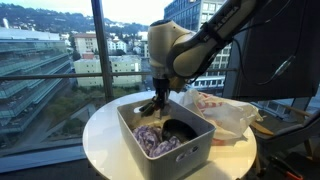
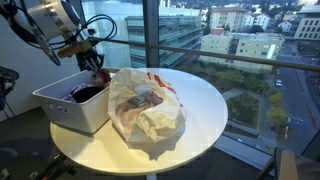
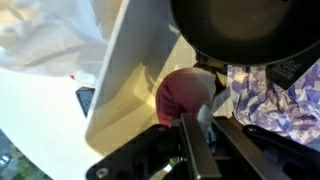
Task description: Take the plush toy and the black bowl out of the basket and put it into the carrier bag
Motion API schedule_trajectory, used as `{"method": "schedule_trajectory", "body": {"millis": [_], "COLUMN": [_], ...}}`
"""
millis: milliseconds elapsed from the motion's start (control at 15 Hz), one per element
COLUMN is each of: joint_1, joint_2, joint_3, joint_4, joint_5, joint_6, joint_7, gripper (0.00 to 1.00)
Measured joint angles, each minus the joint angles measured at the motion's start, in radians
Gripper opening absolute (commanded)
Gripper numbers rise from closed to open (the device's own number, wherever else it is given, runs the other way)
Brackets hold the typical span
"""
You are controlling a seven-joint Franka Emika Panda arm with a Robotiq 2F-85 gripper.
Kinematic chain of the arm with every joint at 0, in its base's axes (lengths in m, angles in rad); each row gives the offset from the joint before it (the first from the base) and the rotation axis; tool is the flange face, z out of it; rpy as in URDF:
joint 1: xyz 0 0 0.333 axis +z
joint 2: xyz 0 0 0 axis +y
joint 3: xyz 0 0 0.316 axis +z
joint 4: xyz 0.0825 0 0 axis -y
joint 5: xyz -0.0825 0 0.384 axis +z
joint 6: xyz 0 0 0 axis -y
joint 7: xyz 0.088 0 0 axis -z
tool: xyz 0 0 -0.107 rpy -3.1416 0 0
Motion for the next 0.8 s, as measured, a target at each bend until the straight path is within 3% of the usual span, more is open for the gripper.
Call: {"method": "schedule_trajectory", "body": {"millis": [533, 800], "joint_1": [-0.060, -0.134], "joint_2": [-0.447, -0.615], "joint_3": [0.073, 0.098], "joint_4": [-0.408, -0.597], "joint_5": [-0.071, 0.001], "joint_6": [0.041, 0.108], "joint_7": [0.443, 0.499], "gripper": [0.08, 0.08]}}
